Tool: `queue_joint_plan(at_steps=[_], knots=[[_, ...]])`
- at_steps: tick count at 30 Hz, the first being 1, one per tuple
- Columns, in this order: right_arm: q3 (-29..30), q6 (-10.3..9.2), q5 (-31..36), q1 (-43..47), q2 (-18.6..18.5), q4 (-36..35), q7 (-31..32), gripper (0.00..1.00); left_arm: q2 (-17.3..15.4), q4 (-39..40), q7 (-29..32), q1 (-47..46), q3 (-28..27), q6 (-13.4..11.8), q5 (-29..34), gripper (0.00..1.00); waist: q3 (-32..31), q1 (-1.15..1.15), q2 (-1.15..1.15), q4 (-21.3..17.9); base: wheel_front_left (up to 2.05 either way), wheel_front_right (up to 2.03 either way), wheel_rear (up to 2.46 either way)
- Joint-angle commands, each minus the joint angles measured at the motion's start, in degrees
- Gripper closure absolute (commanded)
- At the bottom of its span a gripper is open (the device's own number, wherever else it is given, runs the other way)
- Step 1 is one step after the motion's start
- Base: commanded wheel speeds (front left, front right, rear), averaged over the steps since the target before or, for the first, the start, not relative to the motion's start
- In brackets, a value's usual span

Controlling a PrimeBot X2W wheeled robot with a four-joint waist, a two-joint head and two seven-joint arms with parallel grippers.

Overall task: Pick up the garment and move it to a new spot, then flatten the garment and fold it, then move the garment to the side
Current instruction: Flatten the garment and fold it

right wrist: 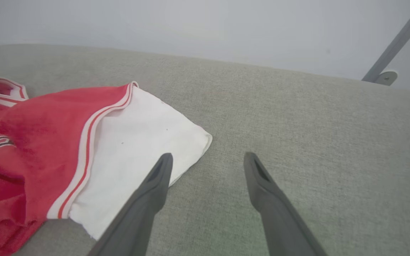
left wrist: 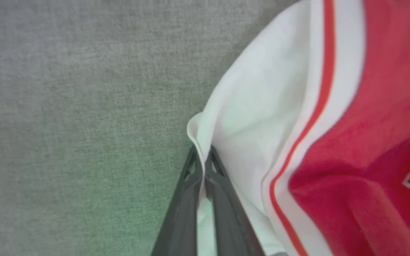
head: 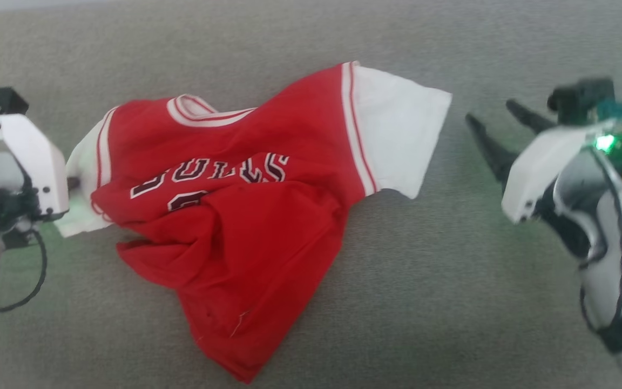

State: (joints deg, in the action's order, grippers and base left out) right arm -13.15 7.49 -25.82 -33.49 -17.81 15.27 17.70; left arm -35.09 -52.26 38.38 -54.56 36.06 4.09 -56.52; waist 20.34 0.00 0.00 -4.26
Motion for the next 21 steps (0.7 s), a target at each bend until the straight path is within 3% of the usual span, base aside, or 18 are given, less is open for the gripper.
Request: queue_joint_plan(at_steps=[1,10,20,21], knots=[[-0.90,0.00,-0.69,-2.04,-0.70,0.94,1.85,0.00,0.97,-1.42,-0.48,-0.12,0.80,0.06,0.82,1.00,0.80,0.00,0.00,1.22,0.00,0.00,0.00],[-5.18,0.00,-4.46,-13.74,-3.44,11.37,14.08,0.00,3.83,-5.41,-2.04,-5.06,2.07,1.91,1.91,1.00,3.35,0.00,0.00,5.22,0.00,0.00,0.00],[-10.58,0.01,-7.95,-19.25,-0.70,23.66,24.46,0.00,6.31,-8.79,-4.19,-7.62,3.28,2.89,1.64,1.00,5.21,0.00,0.00,7.43,0.00,0.00,0.00],[-11.47,0.02,-8.31,-19.41,-0.25,24.73,25.37,0.47,6.50,-9.04,-4.41,-7.80,3.39,2.98,1.48,1.00,5.26,0.00,0.00,7.53,0.00,0.00,0.00]])
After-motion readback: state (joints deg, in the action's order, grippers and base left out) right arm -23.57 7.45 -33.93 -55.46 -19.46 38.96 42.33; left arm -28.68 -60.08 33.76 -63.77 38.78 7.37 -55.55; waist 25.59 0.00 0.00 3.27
